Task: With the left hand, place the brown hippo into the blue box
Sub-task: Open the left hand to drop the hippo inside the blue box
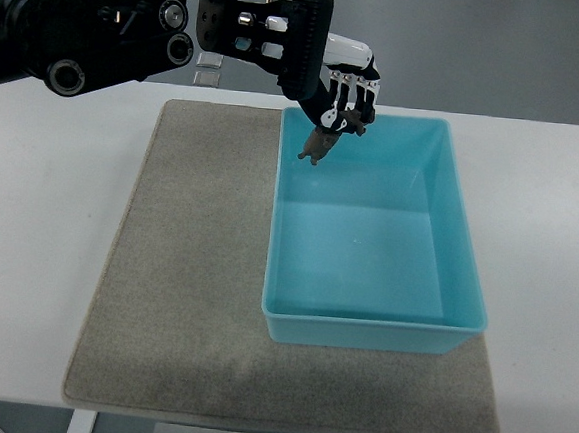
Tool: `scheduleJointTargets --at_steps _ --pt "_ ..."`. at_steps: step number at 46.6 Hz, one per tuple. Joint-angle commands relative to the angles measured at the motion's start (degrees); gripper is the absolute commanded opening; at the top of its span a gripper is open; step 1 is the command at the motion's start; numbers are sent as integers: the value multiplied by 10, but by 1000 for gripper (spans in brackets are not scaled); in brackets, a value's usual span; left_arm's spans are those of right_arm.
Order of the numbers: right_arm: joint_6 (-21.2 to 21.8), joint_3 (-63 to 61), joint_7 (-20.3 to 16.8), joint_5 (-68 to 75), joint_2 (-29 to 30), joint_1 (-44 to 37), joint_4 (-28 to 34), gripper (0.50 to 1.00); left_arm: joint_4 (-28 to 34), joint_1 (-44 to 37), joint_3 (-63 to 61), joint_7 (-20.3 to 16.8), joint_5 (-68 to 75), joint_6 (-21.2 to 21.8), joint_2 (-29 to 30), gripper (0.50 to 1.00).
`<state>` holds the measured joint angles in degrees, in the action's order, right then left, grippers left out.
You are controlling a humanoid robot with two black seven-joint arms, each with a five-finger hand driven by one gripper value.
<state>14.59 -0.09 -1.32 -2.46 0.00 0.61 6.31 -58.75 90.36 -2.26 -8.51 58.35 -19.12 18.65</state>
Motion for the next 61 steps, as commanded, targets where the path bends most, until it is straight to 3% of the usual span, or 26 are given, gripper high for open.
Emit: scheduleJointTargets --at_steps 1,17,19,20,27,30,31,51,61 --pt "0 0 0 0 0 0 0 936 -3 -11 3 0 0 0 -12 500" --pt "0 0 0 0 0 0 0 936 -3 -41 4 2 3 8 -40 500" --pt "0 0 0 0 0 0 0 936 -3 -42 4 3 3 8 -41 708" --pt "0 0 0 0 0 0 0 936 -3 -44 4 3 3 8 -41 754" --pt "0 0 0 0 0 0 0 936 -3 -48 3 3 3 8 -41 780" --pt "0 0 0 0 0 0 0 936 -4 -50 4 3 3 8 -41 915" --pt "0 0 0 0 0 0 0 936 -3 -50 4 4 3 8 -41 923" --pt "0 0 0 0 0 0 0 936 7 -48 5 3 -7 10 -37 949" --pt "0 0 0 0 0 0 0 936 60 -44 8 2 -10 37 -27 966"
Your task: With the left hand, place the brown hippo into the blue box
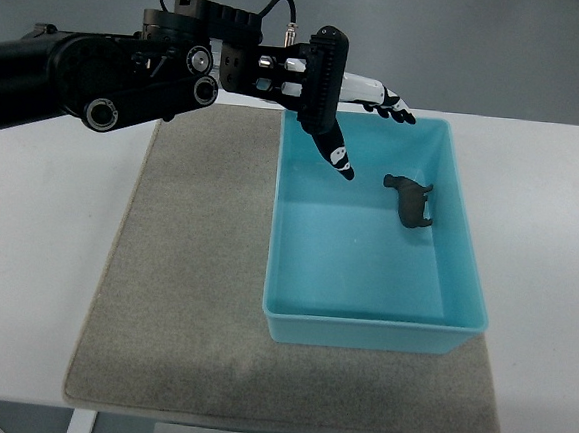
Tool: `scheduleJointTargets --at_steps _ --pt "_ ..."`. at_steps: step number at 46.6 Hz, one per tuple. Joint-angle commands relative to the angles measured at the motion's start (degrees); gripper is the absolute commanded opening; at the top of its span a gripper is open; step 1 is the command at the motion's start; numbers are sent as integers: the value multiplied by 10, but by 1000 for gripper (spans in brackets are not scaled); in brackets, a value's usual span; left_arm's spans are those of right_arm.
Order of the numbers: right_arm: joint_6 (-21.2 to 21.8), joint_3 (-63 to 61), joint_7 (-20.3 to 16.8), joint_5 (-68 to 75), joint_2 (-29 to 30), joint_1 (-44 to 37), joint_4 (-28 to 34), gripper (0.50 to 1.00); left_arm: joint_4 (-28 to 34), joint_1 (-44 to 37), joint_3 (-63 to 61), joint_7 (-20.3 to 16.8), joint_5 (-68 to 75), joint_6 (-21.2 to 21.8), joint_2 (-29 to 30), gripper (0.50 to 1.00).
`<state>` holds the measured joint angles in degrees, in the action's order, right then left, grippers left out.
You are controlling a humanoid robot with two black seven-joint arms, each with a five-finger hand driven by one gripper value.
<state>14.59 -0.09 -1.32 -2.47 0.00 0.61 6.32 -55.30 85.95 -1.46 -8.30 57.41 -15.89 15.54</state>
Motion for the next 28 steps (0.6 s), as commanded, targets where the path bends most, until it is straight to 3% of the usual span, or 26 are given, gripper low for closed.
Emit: scheduleJointTargets --at_steps 1,5,28 --pt "0 0 0 0 0 0 0 936 36 0 0 -1 -1 4 6 969" --pt "0 0 0 0 0 0 0 936 77 -1 0 -1 -2 7 8 992" --pt "0 0 0 0 0 0 0 936 260 -34 1 -3 -80 11 0 992"
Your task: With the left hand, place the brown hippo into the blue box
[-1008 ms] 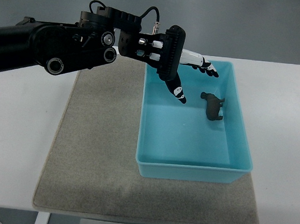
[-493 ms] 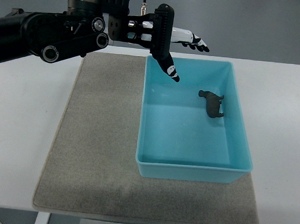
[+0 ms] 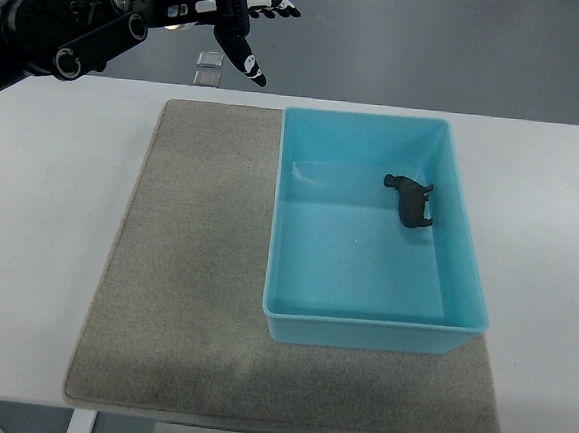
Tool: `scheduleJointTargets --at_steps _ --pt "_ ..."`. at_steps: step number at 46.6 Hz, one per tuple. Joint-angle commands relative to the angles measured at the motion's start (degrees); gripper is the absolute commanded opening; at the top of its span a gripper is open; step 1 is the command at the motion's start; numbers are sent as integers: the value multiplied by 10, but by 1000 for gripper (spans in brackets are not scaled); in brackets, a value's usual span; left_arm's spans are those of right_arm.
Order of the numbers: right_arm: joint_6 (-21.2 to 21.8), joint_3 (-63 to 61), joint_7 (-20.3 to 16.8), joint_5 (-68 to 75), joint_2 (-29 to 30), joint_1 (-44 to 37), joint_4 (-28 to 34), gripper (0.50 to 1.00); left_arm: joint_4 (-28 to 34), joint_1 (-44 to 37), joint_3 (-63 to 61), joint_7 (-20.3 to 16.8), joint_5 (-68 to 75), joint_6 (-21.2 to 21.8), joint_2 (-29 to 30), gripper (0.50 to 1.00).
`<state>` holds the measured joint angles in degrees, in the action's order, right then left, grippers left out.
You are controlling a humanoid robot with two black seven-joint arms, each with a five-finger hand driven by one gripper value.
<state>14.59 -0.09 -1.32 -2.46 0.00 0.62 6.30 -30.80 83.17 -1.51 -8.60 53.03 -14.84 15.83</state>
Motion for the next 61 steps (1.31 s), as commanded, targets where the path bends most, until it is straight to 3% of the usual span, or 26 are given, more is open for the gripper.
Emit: scheduleJointTargets --at_steps 1,15,20,28,32,45,53,61 --pt "0 0 0 0 0 0 0 936 19 -8 3 0 -54 1 -3 992" --pt "0 0 0 0 0 0 0 936 66 -51 5 -4 -363 4 -18 992" --pt "0 0 0 0 0 0 0 936 81 -69 12 -11 -412 35 -26 992" --pt "0 0 0 0 0 0 0 936 81 -98 54 -71 -443 119 -50 994" --pt "0 0 0 0 0 0 0 936 80 -105 85 -77 -449 147 -55 994" --pt "0 0 0 0 0 0 0 936 103 -119 159 -70 -583 171 -73 994" --pt "0 0 0 0 0 0 0 936 105 -145 162 -65 -700 143 -88 992" --pt "0 0 0 0 0 0 0 936 140 -180 163 -66 -787 -2 -98 994"
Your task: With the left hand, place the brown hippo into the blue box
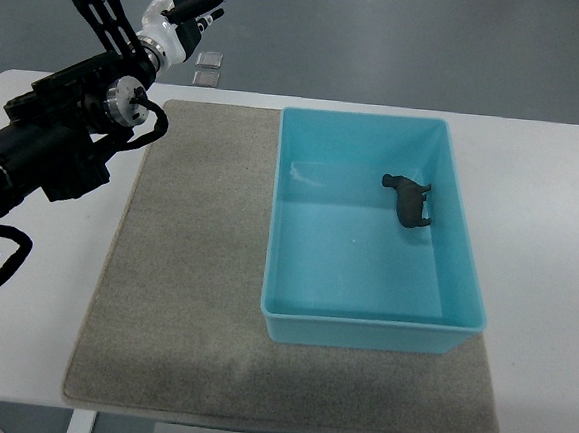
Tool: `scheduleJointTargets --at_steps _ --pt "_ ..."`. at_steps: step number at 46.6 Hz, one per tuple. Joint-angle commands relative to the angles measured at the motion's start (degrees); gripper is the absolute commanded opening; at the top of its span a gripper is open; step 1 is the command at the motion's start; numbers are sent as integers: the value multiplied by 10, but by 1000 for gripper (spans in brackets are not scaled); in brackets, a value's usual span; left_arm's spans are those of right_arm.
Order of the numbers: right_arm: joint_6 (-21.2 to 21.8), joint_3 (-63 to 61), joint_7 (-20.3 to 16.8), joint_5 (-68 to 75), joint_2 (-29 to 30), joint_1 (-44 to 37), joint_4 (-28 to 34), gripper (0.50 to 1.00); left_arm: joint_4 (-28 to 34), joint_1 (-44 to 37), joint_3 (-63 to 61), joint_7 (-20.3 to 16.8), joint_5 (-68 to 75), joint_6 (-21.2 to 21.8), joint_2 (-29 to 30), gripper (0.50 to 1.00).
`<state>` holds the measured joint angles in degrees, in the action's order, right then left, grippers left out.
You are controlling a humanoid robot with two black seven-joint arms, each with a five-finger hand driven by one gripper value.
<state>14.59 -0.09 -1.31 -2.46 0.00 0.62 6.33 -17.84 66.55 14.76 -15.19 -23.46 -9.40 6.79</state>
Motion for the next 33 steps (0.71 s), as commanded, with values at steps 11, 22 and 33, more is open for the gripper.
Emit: scheduleJointTargets --at_steps 11,22,33 --pt "0 0 0 0 0 0 0 936 17 -26 3 -2 -19 -91 -6 994" --pt "0 0 0 0 0 0 0 936 17 -26 4 -2 -19 -91 -2 994" --pt "0 0 0 0 0 0 -1 936 17 -26 4 -2 -19 -91 -2 994"
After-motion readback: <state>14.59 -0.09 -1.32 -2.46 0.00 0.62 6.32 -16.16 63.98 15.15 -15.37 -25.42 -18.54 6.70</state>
